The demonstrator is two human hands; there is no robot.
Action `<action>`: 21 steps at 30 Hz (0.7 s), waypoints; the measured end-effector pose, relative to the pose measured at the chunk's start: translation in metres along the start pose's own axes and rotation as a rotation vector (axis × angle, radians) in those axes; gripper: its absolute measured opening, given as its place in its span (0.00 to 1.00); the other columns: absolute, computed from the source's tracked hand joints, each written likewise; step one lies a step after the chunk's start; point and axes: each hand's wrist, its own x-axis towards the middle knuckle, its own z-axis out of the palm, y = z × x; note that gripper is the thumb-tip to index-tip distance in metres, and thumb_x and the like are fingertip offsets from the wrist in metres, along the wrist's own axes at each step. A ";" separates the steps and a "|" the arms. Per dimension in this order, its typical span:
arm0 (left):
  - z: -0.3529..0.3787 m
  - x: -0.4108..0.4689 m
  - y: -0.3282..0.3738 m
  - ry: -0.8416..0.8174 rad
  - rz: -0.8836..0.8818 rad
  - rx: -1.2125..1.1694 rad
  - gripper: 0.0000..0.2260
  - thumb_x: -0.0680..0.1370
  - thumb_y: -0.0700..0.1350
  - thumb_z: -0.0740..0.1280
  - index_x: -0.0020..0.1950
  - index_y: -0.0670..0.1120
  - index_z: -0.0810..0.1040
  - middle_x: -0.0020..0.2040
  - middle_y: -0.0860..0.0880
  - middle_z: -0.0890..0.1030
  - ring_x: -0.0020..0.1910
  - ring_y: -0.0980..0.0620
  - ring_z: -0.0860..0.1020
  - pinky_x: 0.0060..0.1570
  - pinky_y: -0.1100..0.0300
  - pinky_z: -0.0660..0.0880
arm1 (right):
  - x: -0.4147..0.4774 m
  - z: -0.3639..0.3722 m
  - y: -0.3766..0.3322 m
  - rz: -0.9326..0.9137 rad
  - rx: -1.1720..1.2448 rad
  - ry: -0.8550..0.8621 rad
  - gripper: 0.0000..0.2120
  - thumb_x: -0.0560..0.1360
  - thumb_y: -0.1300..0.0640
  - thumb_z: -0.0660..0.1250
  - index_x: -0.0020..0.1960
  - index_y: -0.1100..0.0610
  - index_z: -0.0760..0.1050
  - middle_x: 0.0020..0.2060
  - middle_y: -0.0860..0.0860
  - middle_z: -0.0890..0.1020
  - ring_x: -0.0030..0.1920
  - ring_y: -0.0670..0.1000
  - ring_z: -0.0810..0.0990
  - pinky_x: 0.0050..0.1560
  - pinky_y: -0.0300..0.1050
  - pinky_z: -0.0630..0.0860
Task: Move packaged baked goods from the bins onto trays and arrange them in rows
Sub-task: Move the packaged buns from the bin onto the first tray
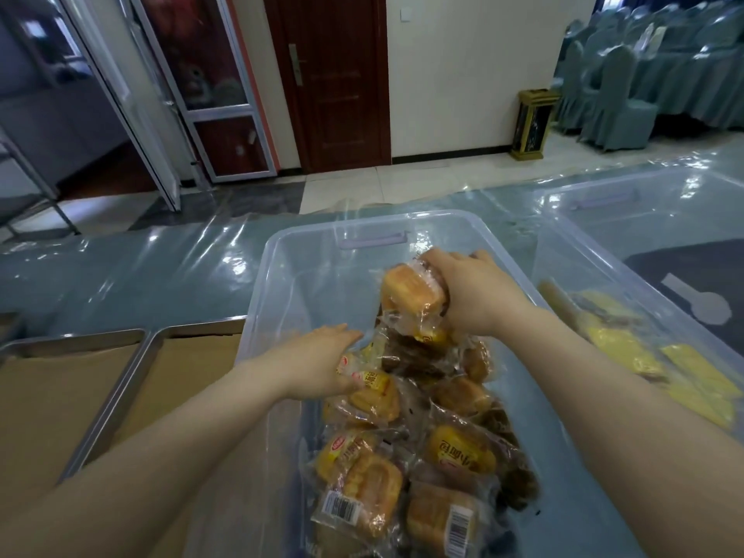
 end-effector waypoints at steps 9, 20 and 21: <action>0.023 0.052 0.034 -0.385 -0.218 -0.020 0.45 0.70 0.69 0.64 0.77 0.52 0.48 0.76 0.47 0.58 0.73 0.43 0.60 0.69 0.48 0.60 | -0.003 0.015 0.005 -0.034 -0.106 -0.157 0.32 0.67 0.58 0.68 0.67 0.43 0.60 0.56 0.48 0.75 0.60 0.58 0.65 0.46 0.53 0.74; 0.049 0.065 0.019 -0.266 -0.347 0.271 0.39 0.76 0.38 0.66 0.77 0.49 0.42 0.73 0.40 0.62 0.66 0.38 0.69 0.59 0.47 0.71 | 0.014 0.020 0.012 -0.032 -0.054 -0.205 0.30 0.66 0.50 0.70 0.65 0.42 0.62 0.55 0.48 0.76 0.58 0.58 0.66 0.53 0.56 0.74; 0.050 0.064 0.015 -0.227 -0.329 0.252 0.36 0.76 0.35 0.64 0.77 0.47 0.46 0.71 0.41 0.66 0.64 0.40 0.71 0.56 0.49 0.72 | 0.015 0.020 0.012 -0.033 -0.047 -0.211 0.30 0.66 0.49 0.71 0.65 0.42 0.63 0.55 0.48 0.76 0.58 0.58 0.66 0.54 0.57 0.73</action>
